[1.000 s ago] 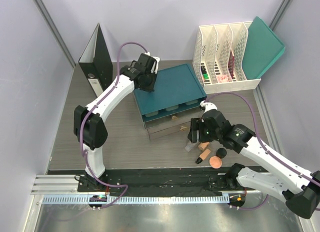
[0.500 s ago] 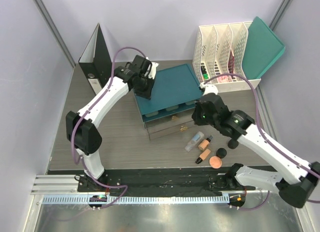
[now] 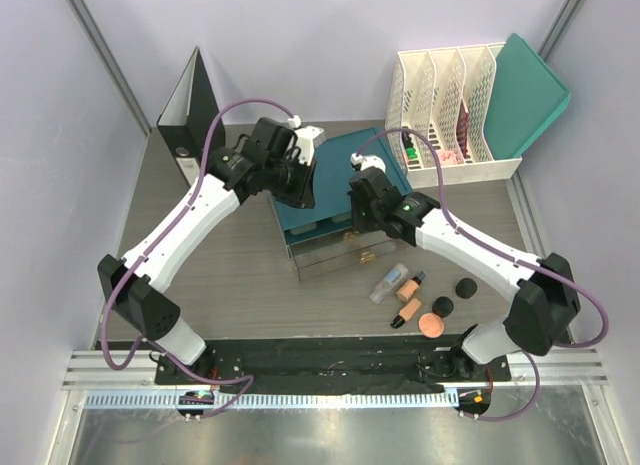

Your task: Organize the makeup

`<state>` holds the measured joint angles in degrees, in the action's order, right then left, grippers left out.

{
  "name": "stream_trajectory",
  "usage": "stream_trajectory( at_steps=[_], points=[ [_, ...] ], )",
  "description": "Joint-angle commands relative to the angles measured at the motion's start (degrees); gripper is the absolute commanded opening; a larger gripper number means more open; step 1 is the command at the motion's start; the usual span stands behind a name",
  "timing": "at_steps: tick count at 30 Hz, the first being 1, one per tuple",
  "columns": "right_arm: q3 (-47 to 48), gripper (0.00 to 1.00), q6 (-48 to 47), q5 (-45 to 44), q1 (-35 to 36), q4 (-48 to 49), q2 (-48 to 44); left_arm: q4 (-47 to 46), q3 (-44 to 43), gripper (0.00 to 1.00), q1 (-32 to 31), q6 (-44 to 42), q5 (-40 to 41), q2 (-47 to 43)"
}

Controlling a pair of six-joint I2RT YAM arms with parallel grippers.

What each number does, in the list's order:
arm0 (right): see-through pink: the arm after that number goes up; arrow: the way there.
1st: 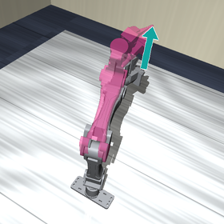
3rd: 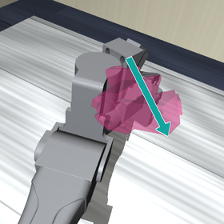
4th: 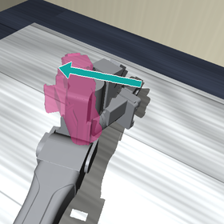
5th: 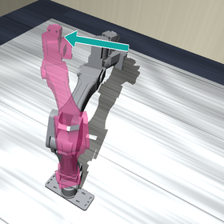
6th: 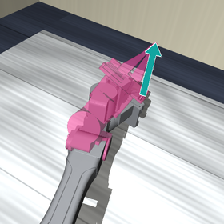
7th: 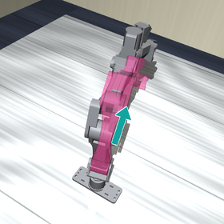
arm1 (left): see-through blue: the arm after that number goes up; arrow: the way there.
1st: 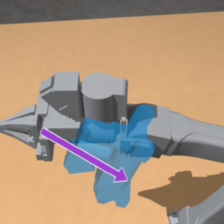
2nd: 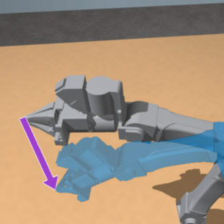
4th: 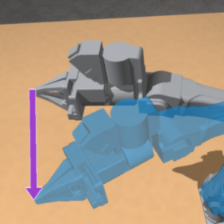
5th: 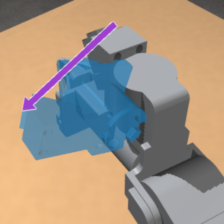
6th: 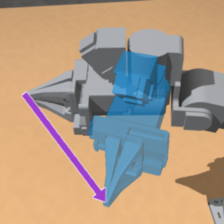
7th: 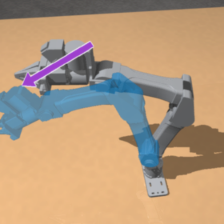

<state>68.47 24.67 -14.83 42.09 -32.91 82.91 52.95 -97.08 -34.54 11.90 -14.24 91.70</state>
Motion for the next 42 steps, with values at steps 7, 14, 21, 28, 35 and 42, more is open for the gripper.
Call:
stream_trajectory(
  at_steps=[7,14,21,28,35,42],
  points=[
    [10.4,0.01,-4.7,3.8,-1.0,7.5,10.8,-3.1,3.6,0.09,-5.5,1.4,-2.9,-5.7],
    [13.3,0.01,-5.3,5.5,-2.7,9.4,14.2,-6.8,6.1,0.13,-9.9,1.3,-4.4,-9.3],
    [15.7,0.30,-6.5,8.8,-4.0,8.9,8.7,-9.0,10.0,0.70,-17.5,0.0,-5.9,-11.5],
    [12.6,0.58,-5.0,9.1,-4.8,3.9,-1.3,-10.2,10.2,0.87,-23.1,-1.3,-7.7,-8.1],
    [7.2,0.58,-1.0,-1.9,-9.1,-1.6,-10.6,-9.6,5.9,0.86,-25.7,-4.4,-7.5,0.9],
    [4.7,0.79,0.1,-8.2,-18.3,-5.7,-16.6,-10.8,2.4,0.86,-26.4,-7.2,-7.1,10.0]
  ],
)
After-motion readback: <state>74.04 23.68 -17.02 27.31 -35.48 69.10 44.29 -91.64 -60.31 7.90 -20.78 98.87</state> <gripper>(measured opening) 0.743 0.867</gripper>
